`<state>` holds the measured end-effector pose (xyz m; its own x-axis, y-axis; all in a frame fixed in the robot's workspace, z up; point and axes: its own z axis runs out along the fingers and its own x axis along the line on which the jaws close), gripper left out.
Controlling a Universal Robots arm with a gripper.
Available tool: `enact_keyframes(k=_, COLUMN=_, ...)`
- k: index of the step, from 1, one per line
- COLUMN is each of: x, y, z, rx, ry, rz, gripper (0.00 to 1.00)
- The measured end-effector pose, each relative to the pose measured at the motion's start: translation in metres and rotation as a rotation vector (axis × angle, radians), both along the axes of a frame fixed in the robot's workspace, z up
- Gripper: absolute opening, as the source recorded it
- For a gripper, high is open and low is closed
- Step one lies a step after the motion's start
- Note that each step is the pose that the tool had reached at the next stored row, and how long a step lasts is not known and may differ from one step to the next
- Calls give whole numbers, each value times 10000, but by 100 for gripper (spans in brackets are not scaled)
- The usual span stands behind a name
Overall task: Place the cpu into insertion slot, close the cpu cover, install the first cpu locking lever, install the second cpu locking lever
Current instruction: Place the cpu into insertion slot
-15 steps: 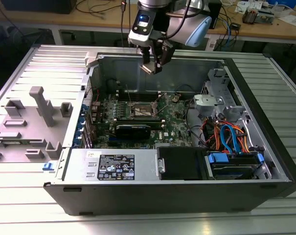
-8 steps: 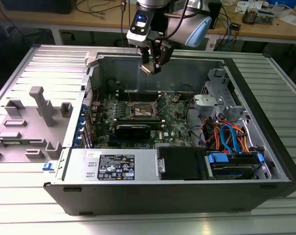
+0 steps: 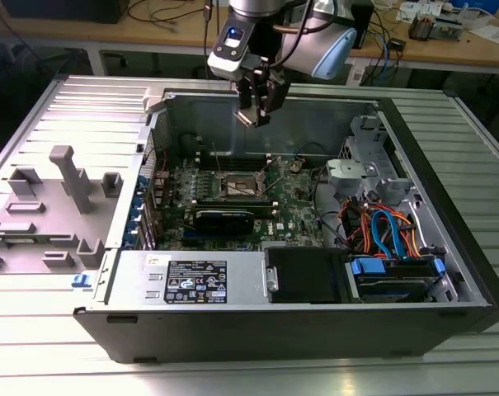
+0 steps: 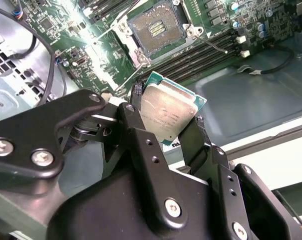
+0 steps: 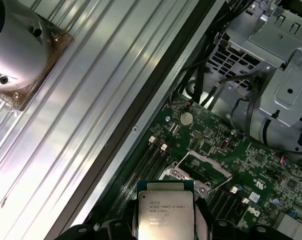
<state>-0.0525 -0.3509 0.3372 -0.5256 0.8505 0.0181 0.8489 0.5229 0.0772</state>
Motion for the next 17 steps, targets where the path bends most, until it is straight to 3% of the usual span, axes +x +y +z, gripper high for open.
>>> enact_keyframes(k=7, x=-3, y=-7, z=-26, rx=0, ry=1, rz=-336, gripper=55)
enact_keyframes(k=17, x=-10, y=-63, z=-72, rx=0, ry=0, rz=-633, gripper=55)
